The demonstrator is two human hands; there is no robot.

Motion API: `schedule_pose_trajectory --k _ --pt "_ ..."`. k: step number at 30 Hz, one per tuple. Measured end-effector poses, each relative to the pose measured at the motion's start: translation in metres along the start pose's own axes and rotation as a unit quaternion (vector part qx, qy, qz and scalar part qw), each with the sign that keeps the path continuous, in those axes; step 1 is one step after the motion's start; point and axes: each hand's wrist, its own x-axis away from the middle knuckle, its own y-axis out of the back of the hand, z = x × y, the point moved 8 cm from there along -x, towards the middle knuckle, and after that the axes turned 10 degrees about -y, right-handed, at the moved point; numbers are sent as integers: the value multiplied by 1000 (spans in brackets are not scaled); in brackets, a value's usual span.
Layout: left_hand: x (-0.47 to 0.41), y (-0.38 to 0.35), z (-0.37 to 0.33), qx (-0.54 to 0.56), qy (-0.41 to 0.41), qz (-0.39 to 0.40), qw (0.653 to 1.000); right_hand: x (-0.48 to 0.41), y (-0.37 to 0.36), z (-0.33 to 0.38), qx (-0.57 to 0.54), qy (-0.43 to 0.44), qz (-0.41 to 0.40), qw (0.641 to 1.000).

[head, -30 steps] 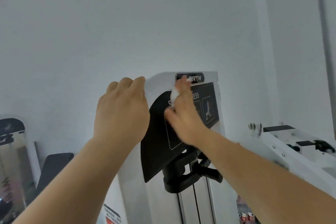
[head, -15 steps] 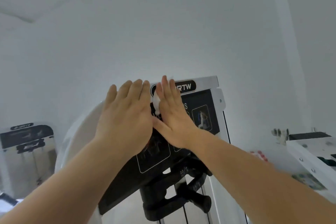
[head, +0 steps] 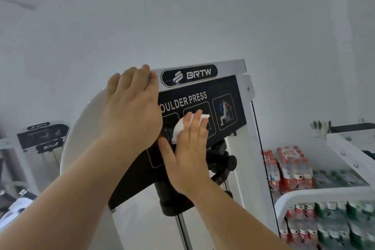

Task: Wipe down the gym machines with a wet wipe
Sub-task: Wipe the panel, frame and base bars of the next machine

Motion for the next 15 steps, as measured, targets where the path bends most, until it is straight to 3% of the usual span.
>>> schedule_pose_trajectory --k 2,7,10,15 --pt "0 -1 0 -2 0 10 1000 -14 7 -13 -52 -102 -1 993" --pt "-1 4 0 15 4 -3 1000 39 -14 15 92 45 52 993" --pt "-1 2 -1 9 5 -5 1000 -6 13 -9 111 -28 40 993" --pt "-10 -2 -9 17 22 4 1000 -123 69 -22 -14 -136 55 989"
